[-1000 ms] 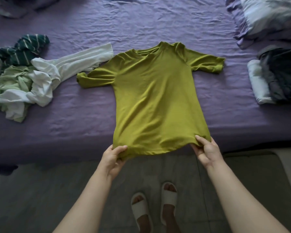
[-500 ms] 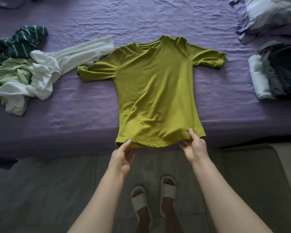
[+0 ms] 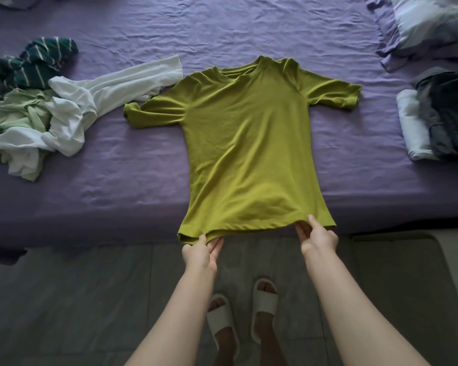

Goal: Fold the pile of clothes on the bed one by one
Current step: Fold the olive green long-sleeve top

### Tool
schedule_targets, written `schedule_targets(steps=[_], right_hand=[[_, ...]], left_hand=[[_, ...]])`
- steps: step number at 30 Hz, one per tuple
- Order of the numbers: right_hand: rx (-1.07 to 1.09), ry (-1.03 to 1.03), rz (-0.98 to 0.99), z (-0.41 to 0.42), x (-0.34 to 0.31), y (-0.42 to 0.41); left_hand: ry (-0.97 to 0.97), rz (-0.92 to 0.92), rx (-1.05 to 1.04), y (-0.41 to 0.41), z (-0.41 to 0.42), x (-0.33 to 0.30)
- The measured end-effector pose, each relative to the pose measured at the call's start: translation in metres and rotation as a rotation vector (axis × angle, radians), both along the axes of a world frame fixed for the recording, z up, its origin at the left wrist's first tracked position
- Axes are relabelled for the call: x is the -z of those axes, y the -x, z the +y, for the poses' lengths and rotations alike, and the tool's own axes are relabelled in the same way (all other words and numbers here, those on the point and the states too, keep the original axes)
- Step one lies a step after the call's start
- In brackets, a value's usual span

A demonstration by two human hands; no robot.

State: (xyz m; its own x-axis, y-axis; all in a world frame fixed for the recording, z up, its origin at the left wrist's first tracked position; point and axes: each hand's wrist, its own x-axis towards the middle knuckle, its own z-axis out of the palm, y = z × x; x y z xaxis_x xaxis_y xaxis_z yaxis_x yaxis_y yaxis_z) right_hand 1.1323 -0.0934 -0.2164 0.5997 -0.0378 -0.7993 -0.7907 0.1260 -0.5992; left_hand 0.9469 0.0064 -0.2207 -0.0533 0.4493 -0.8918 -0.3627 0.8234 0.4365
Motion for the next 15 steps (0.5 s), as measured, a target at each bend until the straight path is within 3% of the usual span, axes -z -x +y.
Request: schedule_targets(steps=[5, 15], right_hand=[[-0.133, 0.183, -0.046, -0.004, 0.017, 0.003], [-0.482, 0.175, -0.034, 0.024, 0.029, -0.010]], left_hand=[[0.055, 0.207, 0.133, -0.004, -0.012, 0.014], [-0.083, 0.243, 0.510, -0.055, 0.007, 0.009]])
